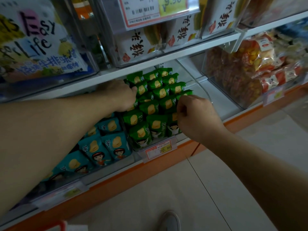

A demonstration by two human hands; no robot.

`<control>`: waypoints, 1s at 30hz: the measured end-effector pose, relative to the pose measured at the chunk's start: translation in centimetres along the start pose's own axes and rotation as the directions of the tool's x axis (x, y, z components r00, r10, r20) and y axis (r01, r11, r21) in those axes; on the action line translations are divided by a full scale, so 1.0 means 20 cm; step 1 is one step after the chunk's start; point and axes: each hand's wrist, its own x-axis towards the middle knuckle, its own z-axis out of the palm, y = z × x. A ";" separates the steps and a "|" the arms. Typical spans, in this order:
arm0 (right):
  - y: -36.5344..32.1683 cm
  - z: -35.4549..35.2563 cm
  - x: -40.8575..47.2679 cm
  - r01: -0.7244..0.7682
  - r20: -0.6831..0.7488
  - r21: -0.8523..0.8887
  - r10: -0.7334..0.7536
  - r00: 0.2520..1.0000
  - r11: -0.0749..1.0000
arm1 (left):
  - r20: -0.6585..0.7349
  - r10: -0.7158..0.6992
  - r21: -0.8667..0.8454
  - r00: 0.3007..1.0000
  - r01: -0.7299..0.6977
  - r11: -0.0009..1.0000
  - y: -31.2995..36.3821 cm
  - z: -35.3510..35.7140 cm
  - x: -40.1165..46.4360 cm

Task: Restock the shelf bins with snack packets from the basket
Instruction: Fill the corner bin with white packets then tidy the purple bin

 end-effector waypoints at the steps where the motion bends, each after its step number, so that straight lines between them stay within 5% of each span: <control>1: -0.01 0.00 0.00 0.004 0.005 -0.010 -0.004 1.000 1.000 | 0.013 -0.002 0.012 1.000 0.002 1.000 0.00 -0.01 0.00; 5: -0.01 -0.08 0.01 -0.077 0.107 -0.015 0.079 0.991 0.997 | -0.119 -0.042 -0.131 0.992 0.027 0.991 0.04 -0.01 -0.07; 9: -0.02 -0.17 0.03 -0.055 0.286 -0.230 0.121 0.951 0.972 | -0.445 0.183 -0.312 0.876 -0.343 0.886 0.18 -0.06 -0.37; 11: -0.03 -0.18 0.03 -0.032 0.436 -0.328 0.181 0.882 0.944 | -0.321 0.320 -0.375 0.892 -0.429 0.822 0.28 -0.02 -0.56; 14: -0.04 -0.14 0.03 0.019 0.578 -0.302 0.167 0.799 0.953 | -0.091 0.331 -0.401 0.939 -0.339 0.851 0.39 0.10 -0.67; 23: 0.00 -0.14 -0.01 -0.044 0.539 -0.195 0.145 0.830 0.980 | -0.209 0.249 -0.381 0.946 -0.313 0.870 0.41 0.08 -0.73; 27: -0.01 -0.15 -0.01 -0.053 0.551 -0.185 0.149 0.821 0.981 | 0.058 0.207 -0.464 0.977 -0.158 0.872 0.33 0.17 -0.66; 30: -0.01 -0.12 0.01 -0.031 0.560 -0.190 0.134 0.817 0.981 | 0.078 0.229 -0.508 0.970 -0.158 0.847 0.35 0.21 -0.59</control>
